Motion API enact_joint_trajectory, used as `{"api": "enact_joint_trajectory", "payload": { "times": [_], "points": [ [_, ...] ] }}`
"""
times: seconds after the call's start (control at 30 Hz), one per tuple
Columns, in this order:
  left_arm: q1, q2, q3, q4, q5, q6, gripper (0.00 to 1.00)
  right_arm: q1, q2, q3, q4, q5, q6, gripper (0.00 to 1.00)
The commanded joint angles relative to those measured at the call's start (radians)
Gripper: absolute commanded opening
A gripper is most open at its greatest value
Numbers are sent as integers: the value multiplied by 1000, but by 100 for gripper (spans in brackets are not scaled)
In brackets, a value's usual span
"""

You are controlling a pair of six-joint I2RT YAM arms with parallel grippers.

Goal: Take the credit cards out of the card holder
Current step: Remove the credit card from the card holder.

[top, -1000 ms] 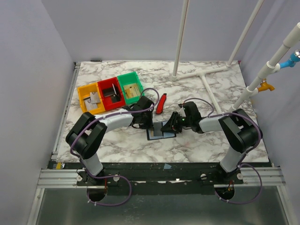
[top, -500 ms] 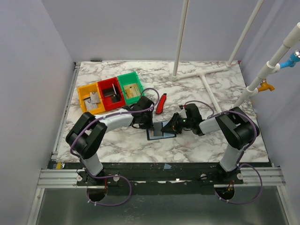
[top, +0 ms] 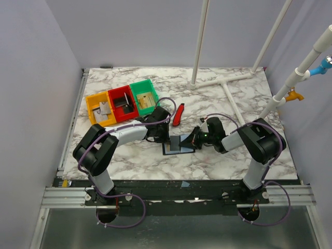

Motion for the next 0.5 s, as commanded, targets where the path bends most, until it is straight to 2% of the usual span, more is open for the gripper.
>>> {"api": "enact_joint_trajectory", "payload": {
  "times": [0.0,0.47],
  "points": [
    [-11,22,-2,-30,-3,-4,0,-6,17,-21,81,-34,21,1],
    [8,19,-17,-49,-20,-1,0,-32,-24,-42,5,8,-56,1]
  ]
}}
